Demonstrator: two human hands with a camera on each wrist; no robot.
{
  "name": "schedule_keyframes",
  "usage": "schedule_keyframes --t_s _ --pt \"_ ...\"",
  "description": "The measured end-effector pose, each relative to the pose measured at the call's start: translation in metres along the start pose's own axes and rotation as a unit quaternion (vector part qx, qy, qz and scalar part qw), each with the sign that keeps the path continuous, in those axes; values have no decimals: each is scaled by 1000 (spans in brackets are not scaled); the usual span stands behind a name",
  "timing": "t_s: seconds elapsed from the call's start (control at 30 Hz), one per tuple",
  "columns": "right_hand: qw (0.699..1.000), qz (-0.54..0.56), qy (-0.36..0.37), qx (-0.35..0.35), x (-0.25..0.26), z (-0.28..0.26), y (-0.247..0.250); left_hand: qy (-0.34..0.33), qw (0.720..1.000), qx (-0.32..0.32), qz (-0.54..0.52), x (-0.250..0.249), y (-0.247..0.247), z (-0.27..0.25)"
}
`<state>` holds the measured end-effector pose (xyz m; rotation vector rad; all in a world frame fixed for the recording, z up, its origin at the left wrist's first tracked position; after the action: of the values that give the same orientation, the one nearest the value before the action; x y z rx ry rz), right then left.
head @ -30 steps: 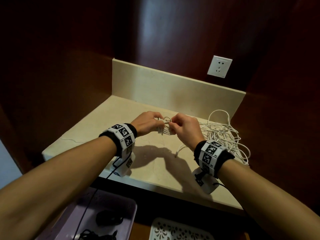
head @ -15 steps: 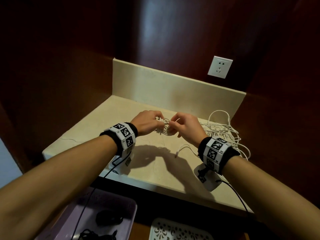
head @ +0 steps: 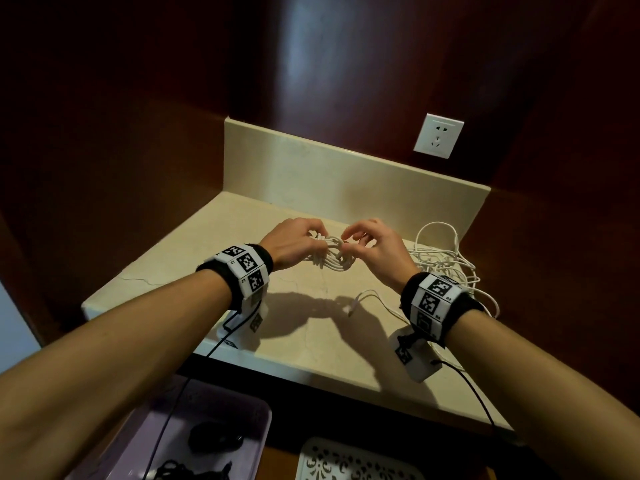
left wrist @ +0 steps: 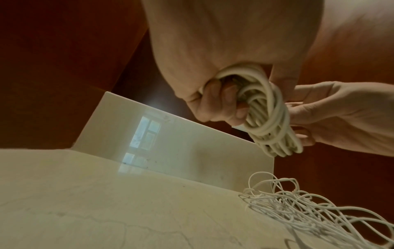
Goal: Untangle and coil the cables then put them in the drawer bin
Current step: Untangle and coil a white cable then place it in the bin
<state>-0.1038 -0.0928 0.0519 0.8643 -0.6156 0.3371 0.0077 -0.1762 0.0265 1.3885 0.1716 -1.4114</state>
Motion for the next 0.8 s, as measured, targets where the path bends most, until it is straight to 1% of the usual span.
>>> schedule_keyframes --t_s 0.1,0.23,0.3,0.37,0.47,0.53,0.67,0.8 --pt "999 -16 37 35 5 -2 -5 -2 1000 19 10 1 -2 -1" --pt "995 -40 68 53 5 -6 -11 4 1000 31 4 2 -6 -3" --pt "989 -82 110 55 10 -8 -13 9 999 36 -6 1 -8 -3" --pt "977 -146 132 84 10 -10 -19 12 999 48 -9 0 -10 -3" --pt "965 -193 112 138 1 -14 -26 14 998 65 -17 2 -14 -5" --pt "962 -203 95 154 -3 -15 -26 16 997 71 -25 3 -17 -5" --pt "961 -213 92 153 0 -16 -26 19 997 74 -21 4 -20 -4" --pt "961 -223 92 136 4 -16 -24 9 998 66 -7 0 -19 -3"
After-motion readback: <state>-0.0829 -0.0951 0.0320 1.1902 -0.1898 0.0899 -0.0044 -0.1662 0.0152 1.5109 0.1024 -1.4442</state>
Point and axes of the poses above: each hand's wrist, its own z-axis towards the middle knuckle, its own y-axis out of the back of the hand, x = y × z, the point moved 10 cm from there along z, towards the middle knuckle, and after that the axes turned 10 degrees about -x, right-handed, at the moved point
